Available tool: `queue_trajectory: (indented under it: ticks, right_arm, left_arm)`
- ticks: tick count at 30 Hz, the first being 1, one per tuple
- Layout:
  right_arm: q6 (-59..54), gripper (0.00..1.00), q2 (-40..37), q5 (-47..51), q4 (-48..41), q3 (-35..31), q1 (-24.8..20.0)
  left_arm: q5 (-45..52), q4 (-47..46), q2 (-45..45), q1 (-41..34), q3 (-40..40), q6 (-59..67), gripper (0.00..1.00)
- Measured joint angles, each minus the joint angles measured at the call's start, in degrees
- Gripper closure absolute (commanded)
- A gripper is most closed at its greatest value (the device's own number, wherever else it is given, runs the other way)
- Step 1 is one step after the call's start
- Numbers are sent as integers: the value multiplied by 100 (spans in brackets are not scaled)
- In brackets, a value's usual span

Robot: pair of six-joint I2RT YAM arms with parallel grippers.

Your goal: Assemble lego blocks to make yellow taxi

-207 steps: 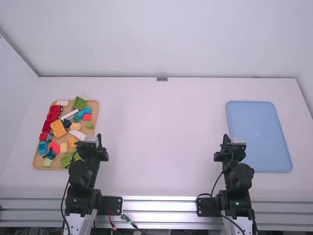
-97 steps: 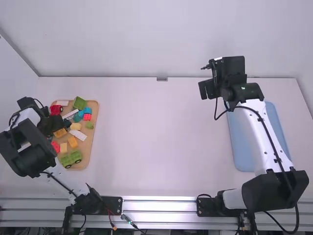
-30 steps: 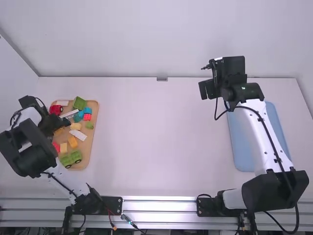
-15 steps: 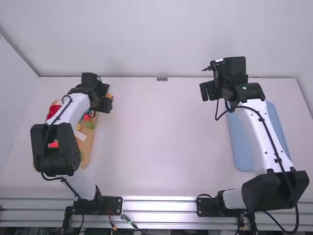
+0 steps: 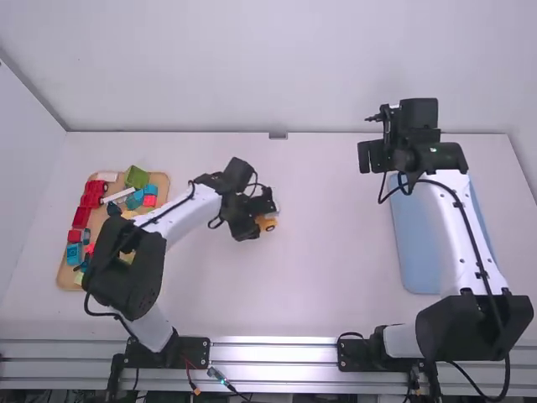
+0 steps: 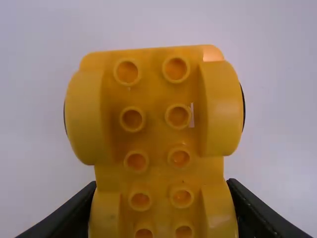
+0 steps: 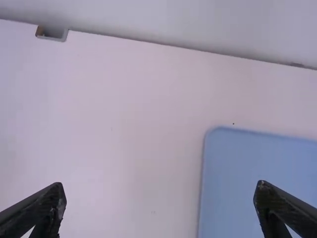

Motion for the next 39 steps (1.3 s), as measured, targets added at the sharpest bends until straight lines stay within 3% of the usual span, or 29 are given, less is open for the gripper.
queue_trajectory:
  ticks: [3,6,14,20,24,27,31,33,34,35,36,39]
  right_arm:
    - [46,1,0,-20,-42,0,0]
    - [68,1,0,-9,-39,0,24]
    - [70,1,2,-2,-39,0,26]
    - [79,1,0,-15,-44,0,26]
    - [83,1,2,-7,-79,2,48]
    - [76,1,2,0,-92,2,48]
    - [72,1,0,-7,-138,4,63]
    - [81,1,2,-4,-136,4,63]
    - [79,1,2,-9,-138,4,63]
    - [81,1,0,-15,-136,4,63]
    - [70,1,2,0,-138,4,63]
    - [70,1,0,-2,-140,4,66]
  left_arm:
    - [57,407,-7,-481,-72,339,59]
    - [22,1008,-22,-828,-396,529,56]
    - [-396,1668,-22,-1016,-1121,680,56]
    - [-481,1862,144,-992,-1156,723,54]
    - [-619,1945,498,-992,-1156,734,62]
    - [-640,1803,538,-992,-1080,739,60]
    - [-721,1552,549,-986,-984,741,40]
    - [-719,1523,562,-988,-935,798,26]
    - [-706,1493,564,-986,-918,839,10]
    - [-673,1475,564,-988,-909,901,5]
    - [-636,1471,564,-988,-909,933,1]
    - [-588,1502,564,-986,-909,955,1]
